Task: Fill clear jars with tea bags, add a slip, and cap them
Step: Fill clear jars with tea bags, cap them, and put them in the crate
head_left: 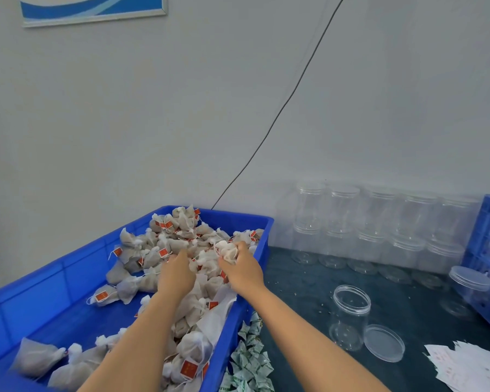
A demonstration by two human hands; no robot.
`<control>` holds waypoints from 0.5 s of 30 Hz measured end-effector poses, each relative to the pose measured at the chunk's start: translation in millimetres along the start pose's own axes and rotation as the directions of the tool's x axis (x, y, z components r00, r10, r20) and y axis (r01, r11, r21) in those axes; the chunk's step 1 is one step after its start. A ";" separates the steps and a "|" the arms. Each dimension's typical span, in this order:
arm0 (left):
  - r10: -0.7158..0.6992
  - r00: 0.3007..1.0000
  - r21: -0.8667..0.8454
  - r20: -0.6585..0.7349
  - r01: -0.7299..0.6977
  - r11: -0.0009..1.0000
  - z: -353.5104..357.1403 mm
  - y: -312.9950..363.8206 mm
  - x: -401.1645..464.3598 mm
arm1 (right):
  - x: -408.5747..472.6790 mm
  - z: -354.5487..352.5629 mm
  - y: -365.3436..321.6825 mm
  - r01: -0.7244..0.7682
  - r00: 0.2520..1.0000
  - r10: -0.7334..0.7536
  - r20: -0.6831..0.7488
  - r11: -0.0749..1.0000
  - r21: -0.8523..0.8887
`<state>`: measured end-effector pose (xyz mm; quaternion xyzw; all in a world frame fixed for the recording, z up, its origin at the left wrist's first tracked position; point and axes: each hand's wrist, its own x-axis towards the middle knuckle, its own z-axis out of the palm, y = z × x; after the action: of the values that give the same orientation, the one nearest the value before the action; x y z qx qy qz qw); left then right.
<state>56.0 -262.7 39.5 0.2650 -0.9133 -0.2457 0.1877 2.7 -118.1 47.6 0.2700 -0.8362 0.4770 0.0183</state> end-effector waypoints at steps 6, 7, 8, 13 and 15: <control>-0.163 0.949 0.359 0.270 0.058 0.932 2.8 -7.6 -5.2 | -3.2 2.3 1.0 0.067 0.996 -0.076 -0.041 0.980 -0.185; -0.189 0.941 0.370 0.282 0.075 0.926 2.0 -7.7 -4.9 | -3.3 2.0 0.9 0.071 0.996 -0.079 -0.034 0.976 -0.204; -0.211 0.933 0.374 0.290 0.093 0.923 0.6 -7.9 -4.9 | -3.2 1.9 0.9 0.074 0.996 -0.082 -0.028 0.973 -0.221; -0.237 0.914 0.375 0.330 0.103 0.921 -4.0 -9.5 -5.0 | -5.4 1.3 -0.4 0.090 0.996 -0.093 0.003 0.955 -0.283; -0.229 0.922 0.342 0.313 0.115 0.933 -5.1 -11.0 -2.1 | -5.8 1.1 -1.0 0.091 0.996 -0.091 0.014 0.951 -0.297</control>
<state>64.4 -271.3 37.1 0.3244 -0.9322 -0.1543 -0.0441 8.4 -116.9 46.1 0.3026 -0.8850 0.3446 0.0807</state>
